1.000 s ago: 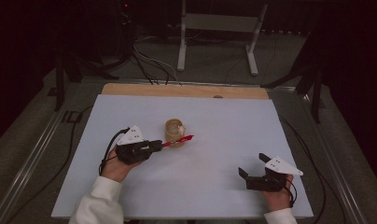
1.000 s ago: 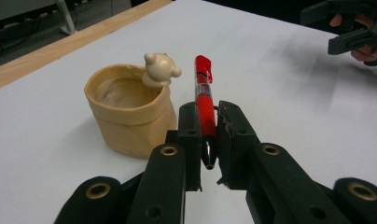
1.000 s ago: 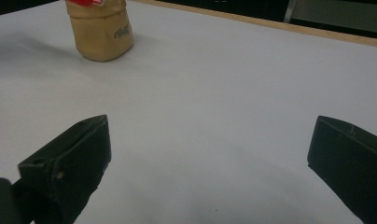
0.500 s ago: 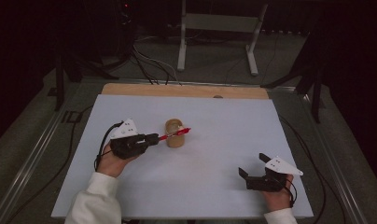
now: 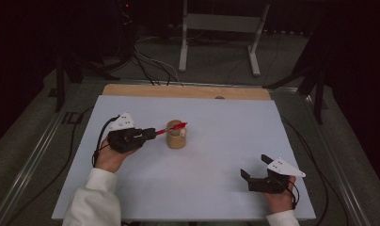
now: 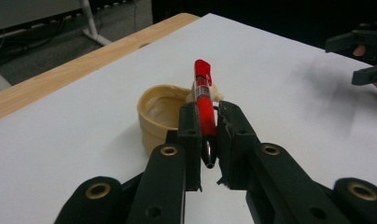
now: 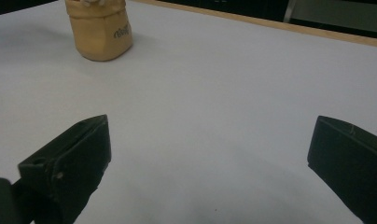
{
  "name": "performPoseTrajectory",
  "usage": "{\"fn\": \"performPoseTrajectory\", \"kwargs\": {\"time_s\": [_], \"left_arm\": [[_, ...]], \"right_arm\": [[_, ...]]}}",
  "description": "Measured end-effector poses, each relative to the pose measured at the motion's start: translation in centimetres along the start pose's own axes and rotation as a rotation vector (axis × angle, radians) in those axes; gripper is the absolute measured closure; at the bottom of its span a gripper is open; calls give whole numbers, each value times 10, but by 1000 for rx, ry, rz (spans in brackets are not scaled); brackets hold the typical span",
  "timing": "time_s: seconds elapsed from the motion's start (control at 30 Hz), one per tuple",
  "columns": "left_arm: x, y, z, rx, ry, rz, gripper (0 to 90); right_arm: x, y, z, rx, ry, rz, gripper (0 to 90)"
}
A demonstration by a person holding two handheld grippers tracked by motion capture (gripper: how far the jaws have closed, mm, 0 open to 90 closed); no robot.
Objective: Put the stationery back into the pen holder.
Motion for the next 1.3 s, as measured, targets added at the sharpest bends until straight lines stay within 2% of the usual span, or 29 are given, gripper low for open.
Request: {"fn": "performPoseTrajectory", "kwargs": {"time_s": [0.17, 0.37, 0.9, 1.3], "left_arm": [[-7, -2, 1, 0, -16, 17, 813], [-14, -1, 0, -22, -23, 43, 813], [-16, 3, -7, -73, -24, 57, 812], [-17, 5, -10, -85, -29, 61, 810]], "right_arm": [[0, 0, 0, 1, 1, -1, 2], [0, 0, 0, -1, -1, -1, 2], [0, 0, 0, -2, -3, -1, 2], [1, 1, 0, -4, -1, -1, 2]]}}
Point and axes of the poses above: each handheld gripper's, and its own axes: y roughly forward along the jaws, z roughly out of its top, x roughly to its right, the point moved 9 cm from there along y, roughly forward along the jaws, and after that the axes turned 1 degree about -y, right-handed, at the moved point
